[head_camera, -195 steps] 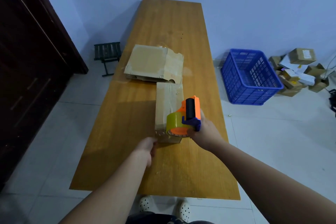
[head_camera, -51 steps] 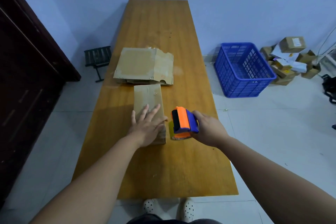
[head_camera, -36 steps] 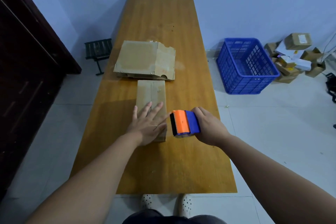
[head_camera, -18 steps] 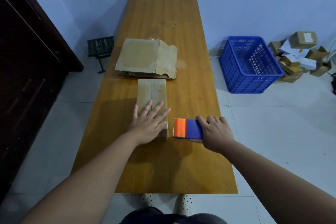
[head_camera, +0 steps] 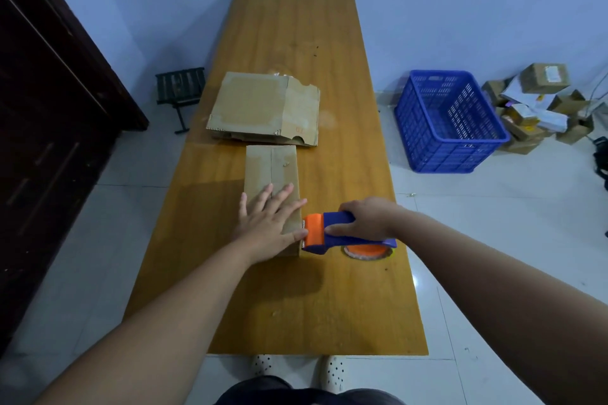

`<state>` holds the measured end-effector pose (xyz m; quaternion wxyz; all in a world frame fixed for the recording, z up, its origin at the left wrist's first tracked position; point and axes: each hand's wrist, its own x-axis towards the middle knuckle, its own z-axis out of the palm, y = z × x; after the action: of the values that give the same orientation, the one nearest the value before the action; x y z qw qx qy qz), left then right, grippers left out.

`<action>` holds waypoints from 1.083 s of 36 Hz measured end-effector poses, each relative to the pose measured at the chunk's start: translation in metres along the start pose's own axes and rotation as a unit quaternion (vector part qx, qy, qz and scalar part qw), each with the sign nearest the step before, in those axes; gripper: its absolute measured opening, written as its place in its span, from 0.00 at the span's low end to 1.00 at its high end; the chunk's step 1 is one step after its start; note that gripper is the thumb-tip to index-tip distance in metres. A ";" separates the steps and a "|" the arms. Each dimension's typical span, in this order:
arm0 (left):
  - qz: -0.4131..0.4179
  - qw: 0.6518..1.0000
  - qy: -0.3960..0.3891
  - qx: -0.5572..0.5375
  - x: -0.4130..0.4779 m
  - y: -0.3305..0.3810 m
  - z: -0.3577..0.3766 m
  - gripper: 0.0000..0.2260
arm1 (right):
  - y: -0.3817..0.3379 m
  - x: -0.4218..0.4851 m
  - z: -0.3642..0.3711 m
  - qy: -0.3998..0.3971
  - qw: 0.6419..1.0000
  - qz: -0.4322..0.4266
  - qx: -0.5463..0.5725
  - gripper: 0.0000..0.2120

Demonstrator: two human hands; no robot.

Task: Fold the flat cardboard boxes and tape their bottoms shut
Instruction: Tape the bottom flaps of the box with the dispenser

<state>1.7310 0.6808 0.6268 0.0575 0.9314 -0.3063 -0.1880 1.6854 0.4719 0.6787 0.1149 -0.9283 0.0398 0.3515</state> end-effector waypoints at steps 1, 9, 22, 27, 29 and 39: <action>0.000 1.000 -0.001 -0.001 0.000 0.000 0.000 0.29 | -0.002 0.002 -0.006 -0.013 1.000 0.003 0.007 0.30; 0.006 1.000 -0.006 -0.002 -0.001 -0.001 -0.003 0.28 | -0.019 0.017 -0.043 -0.086 0.994 0.012 -0.068 0.33; -0.001 0.999 0.001 -0.041 0.003 -0.001 -0.005 0.21 | -0.049 0.025 -0.063 -0.237 0.967 0.071 -0.051 0.20; 0.007 1.000 0.006 -0.027 0.002 -0.002 -0.005 0.21 | -0.050 0.022 -0.072 -0.254 0.962 0.088 -0.042 0.24; 0.011 1.000 0.010 -0.025 0.001 -0.002 -0.004 0.21 | -0.051 0.021 -0.073 -0.257 0.961 0.093 -0.042 0.26; 0.012 0.999 0.015 -0.036 -0.001 -0.002 -0.005 0.21 | -0.062 0.024 -0.050 -0.247 0.964 0.080 -0.061 0.20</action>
<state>1.7331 0.6834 0.6311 0.0981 0.9276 -0.3097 -0.1843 1.7449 0.5203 0.7110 0.0353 -0.8119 0.0628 0.5793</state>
